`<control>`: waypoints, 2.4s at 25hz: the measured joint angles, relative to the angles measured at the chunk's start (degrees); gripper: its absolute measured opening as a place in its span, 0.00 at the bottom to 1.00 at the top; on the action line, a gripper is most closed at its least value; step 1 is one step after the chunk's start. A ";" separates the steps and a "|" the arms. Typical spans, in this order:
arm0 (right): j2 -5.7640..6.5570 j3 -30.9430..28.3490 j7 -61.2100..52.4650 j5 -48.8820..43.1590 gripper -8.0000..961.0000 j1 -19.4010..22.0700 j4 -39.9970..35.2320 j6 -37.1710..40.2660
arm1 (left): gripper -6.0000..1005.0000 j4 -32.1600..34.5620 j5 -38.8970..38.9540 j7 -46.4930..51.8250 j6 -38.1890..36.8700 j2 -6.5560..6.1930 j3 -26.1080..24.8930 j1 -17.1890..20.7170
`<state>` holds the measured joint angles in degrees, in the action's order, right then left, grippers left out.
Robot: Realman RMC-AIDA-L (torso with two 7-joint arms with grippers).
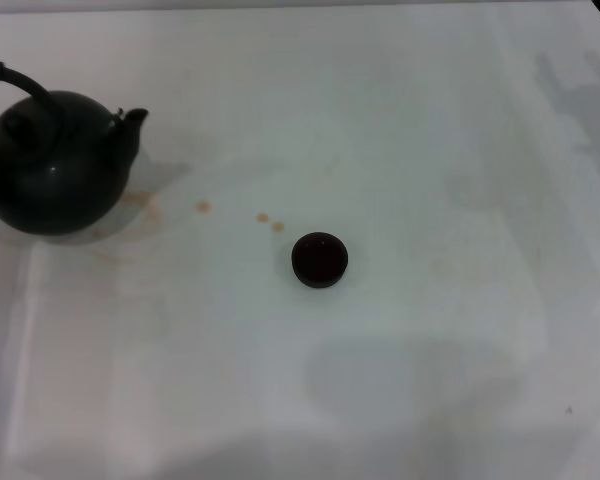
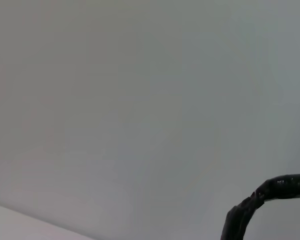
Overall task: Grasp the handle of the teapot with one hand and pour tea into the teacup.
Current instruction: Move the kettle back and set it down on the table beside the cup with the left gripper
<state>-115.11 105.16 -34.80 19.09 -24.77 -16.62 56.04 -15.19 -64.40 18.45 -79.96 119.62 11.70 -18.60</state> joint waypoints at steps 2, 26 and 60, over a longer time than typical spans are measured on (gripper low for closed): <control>-0.01 0.01 0.00 0.03 0.89 -0.01 0.01 0.01 | 0.14 -0.40 -0.56 -1.52 0.07 0.00 0.00 -0.01; 0.05 -1.16 0.00 0.06 0.89 0.10 0.99 0.21 | 0.17 -4.56 -5.90 -11.57 0.09 0.09 -0.01 -0.32; 0.06 -1.63 -0.80 -0.11 0.89 0.87 1.16 0.78 | 0.52 -6.50 -9.69 -20.18 -5.03 0.18 0.20 3.17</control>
<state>-115.05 103.53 -35.61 18.98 -23.90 -15.46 56.83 -21.69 -74.09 -1.72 -84.98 119.79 11.89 -15.43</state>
